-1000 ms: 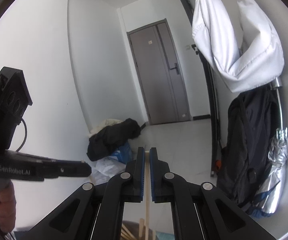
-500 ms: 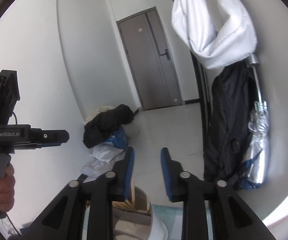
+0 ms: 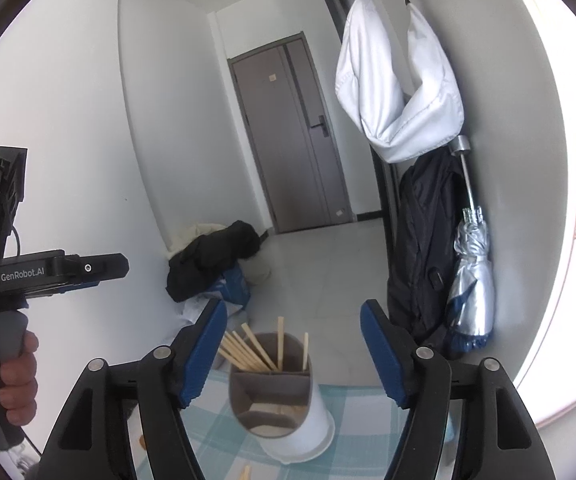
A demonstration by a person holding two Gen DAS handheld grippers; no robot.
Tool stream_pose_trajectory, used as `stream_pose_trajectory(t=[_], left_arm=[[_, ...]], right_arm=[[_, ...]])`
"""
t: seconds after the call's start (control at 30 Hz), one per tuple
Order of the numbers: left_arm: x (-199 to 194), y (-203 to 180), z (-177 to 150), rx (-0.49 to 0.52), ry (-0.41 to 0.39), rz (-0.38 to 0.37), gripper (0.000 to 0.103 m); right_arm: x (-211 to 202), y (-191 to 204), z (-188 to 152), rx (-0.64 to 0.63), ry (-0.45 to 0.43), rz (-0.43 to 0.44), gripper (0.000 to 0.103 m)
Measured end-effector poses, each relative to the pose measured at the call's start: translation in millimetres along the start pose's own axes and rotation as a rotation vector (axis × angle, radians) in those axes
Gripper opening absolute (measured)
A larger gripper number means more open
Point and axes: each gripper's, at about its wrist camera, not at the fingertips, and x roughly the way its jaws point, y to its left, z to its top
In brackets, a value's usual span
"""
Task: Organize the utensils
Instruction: 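Move both open grippers down toward the last chopsticks on the tablecloth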
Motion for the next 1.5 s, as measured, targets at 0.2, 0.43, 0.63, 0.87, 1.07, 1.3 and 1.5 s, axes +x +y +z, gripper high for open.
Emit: stream_pose_trajectory(t=[0.2, 0.43, 0.63, 0.87, 1.07, 1.3, 1.5], left_arm=[[-15, 5, -26, -0.018, -0.034, 0.051, 0.087], [-21, 13, -62, -0.033, -0.085, 0.104, 0.093], [-15, 24, -85, -0.068, -0.060, 0.113, 0.093], [3, 35, -111, -0.094, -0.025, 0.139, 0.093], [25, 54, -134, -0.140, 0.030, 0.156, 0.093], [45, 70, -146, -0.148, 0.095, 0.156, 0.093], [50, 73, -148, -0.108, 0.108, 0.148, 0.093]], right_arm=[[-22, 4, -15, 0.006, 0.010, -0.041, 0.082], [-30, 11, -36, -0.019, 0.069, -0.062, 0.083], [-26, 17, -62, -0.043, 0.142, -0.060, 0.083], [-15, 23, -97, -0.068, 0.226, -0.055, 0.083], [5, 29, -124, -0.107, 0.323, -0.061, 0.083], [41, 36, -156, -0.149, 0.458, -0.037, 0.081], [76, 41, -181, -0.189, 0.565, -0.024, 0.074]])
